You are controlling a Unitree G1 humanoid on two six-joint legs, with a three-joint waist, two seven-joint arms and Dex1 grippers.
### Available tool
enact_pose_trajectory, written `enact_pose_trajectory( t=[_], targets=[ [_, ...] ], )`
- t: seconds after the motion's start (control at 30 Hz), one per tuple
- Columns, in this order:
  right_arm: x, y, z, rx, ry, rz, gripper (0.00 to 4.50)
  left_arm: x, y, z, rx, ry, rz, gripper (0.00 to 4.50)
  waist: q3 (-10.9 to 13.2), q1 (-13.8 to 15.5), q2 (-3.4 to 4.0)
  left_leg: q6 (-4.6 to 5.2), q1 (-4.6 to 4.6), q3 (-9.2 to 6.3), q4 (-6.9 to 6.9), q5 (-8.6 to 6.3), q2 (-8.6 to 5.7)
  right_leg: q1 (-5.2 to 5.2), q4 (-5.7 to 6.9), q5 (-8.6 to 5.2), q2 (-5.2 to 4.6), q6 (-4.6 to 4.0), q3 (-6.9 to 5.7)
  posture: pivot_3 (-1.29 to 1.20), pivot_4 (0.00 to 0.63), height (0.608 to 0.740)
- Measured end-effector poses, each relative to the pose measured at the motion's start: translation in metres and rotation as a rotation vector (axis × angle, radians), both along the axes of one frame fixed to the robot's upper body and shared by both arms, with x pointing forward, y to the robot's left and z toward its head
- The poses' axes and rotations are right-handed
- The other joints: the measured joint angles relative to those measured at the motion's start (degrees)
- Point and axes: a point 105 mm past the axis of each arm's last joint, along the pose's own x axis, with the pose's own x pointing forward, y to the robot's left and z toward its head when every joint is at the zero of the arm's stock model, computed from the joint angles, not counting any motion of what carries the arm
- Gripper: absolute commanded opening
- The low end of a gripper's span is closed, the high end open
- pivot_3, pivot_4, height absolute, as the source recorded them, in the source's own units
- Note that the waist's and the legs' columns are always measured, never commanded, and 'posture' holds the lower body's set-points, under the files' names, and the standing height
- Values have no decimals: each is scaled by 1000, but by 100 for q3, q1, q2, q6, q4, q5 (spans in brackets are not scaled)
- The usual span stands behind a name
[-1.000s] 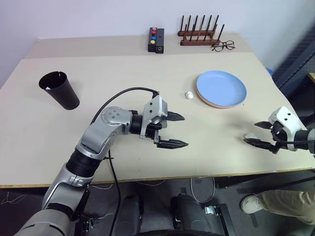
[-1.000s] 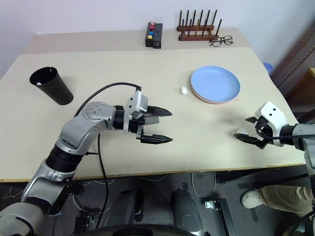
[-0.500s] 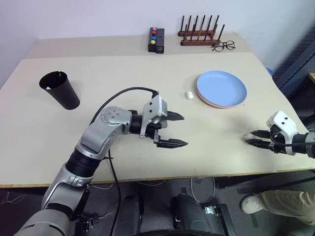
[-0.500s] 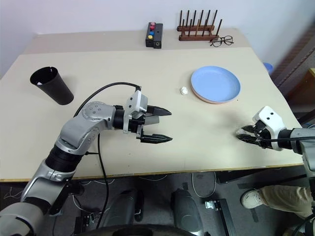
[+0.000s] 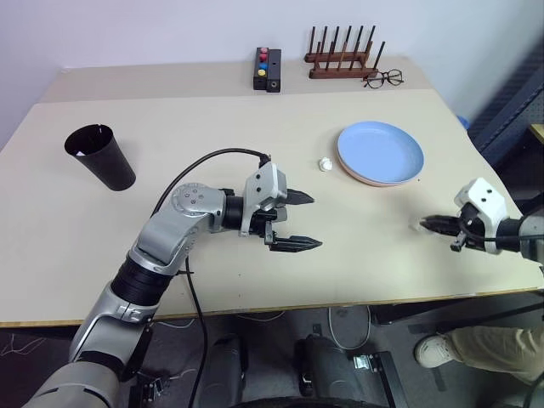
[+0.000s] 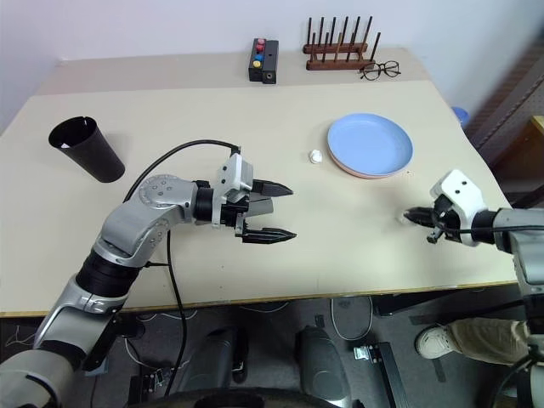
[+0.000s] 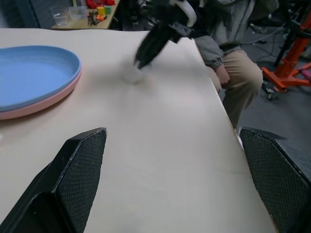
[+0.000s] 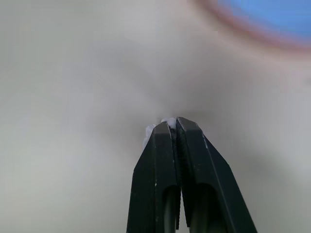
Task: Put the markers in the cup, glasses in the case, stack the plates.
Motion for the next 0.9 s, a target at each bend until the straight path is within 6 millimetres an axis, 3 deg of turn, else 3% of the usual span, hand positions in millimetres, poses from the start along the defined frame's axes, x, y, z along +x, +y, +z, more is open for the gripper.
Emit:
enact_pose_trajectory(
  t=[0.2, 0.3, 0.57, 0.6, 0.7, 0.83, 0.87, 0.9],
  targets=[
    [40, 31, 70, 111, -311, 68, 19, 2, -2, 2, -15, -12, 17, 4500, 3, 17, -1, 0, -2, 4, 0, 0, 0, -4, 0, 2, -1, 4, 6, 0, 150, 740],
    [58, 37, 89, 146, -419, 54, 19, 3, -1, 2, -16, -18, 32, 4500, 3, 31, -3, 2, -4, 6, 1, -1, -1, -2, -3, 3, -5, 5, 7, 0, 150, 740],
    [96, 38, 58, 106, -437, -43, 19, 12, 3, 7, -38, -39, 129, 4500, 3, 2, -2, 4, -5, 10, -1, -2, -1, -8, -2, 4, -9, 7, 11, 0, 150, 740],
    [100, 39, 53, 100, -432, -55, 630, 15, 6, 9, -46, -42, 151, 4500, 4, -3, -2, 3, -5, 12, -1, -2, -1, -10, -1, 4, -9, 7, 12, 0, 150, 740],
    [106, 36, 43, 80, -419, -87, 1876, 18, 11, 13, -53, -57, 191, 4500, 4, -7, -1, 3, -5, 14, -4, -2, 0, -10, -1, 4, -10, 7, 15, 0, 150, 740],
    [110, 37, 31, 68, -391, -99, 4056, 20, 17, 13, -55, -58, 226, 4500, 3, -7, -2, 3, -5, 15, -3, -2, 0, -10, -1, 4, -10, 7, 17, 0, 150, 740],
    [110, 38, 28, 69, -386, -98, 4466, 20, 19, 13, -56, -58, 235, 4500, 3, -9, -1, 3, -4, 15, -3, -2, 1, -10, 0, 4, -10, 7, 17, 0, 150, 740],
    [111, 41, 26, 72, -380, -94, 4466, 20, 20, 12, -54, -55, 243, 4500, 3, -9, -1, 3, -4, 15, -3, -2, 0, -10, -1, 4, -10, 7, 18, 0, 150, 740]
  ],
)
